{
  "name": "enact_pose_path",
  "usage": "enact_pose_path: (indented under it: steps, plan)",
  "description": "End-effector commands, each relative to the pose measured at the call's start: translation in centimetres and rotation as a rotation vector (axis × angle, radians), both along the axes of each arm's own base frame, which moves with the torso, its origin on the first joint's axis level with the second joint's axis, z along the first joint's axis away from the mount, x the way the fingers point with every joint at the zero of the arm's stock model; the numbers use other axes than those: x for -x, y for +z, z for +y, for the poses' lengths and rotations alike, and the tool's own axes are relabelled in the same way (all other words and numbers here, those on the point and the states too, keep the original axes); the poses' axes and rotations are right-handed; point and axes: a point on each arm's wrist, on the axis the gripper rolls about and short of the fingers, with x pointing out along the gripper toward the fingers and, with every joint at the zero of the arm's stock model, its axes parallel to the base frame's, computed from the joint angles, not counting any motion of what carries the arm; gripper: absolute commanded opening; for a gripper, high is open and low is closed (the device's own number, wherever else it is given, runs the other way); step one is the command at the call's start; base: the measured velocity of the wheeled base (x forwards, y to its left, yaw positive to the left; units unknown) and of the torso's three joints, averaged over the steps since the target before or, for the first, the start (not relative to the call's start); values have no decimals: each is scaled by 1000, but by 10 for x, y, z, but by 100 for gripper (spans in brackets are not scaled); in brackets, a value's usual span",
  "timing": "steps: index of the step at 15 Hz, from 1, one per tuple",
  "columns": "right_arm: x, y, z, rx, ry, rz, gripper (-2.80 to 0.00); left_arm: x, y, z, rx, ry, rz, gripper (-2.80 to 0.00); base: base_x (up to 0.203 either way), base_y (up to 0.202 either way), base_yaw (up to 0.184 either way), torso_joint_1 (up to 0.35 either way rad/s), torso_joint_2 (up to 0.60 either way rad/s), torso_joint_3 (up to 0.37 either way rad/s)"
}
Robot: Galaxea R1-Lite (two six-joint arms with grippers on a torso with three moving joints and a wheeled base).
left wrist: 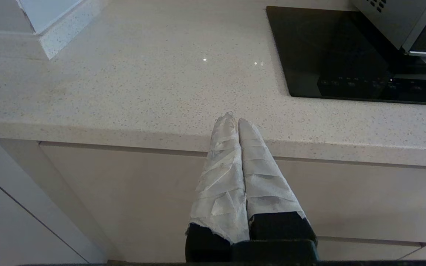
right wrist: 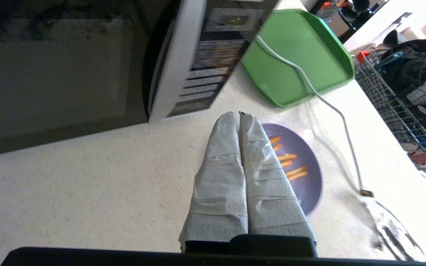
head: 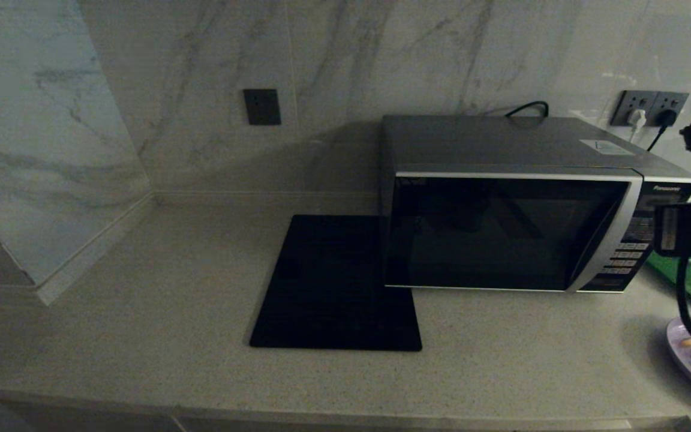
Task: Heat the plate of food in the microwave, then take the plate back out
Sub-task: Open the microwave oven
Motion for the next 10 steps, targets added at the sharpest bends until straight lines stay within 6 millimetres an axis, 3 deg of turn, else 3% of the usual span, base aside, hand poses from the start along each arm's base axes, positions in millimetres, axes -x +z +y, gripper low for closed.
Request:
enact_pose_path:
  steps: [1,3,4,10]
  plan:
    - [-22,-22,9,17,-12,22,-280,0,0,0,1,0,-2,-280,0,0,0,0,0,0]
    - [-32,-36,12,23,-15,33,-280,0,0,0,1,0,-2,-280,0,0,0,0,0,0]
    - [-36,-42,14,26,-18,37,0,0,0,0,1,0,-1,-280,0,0,0,0,0,0]
    - [-60,-59,22,1,-34,-25,0,0,0,0,1,0,0,-280,0,0,0,0,0,0]
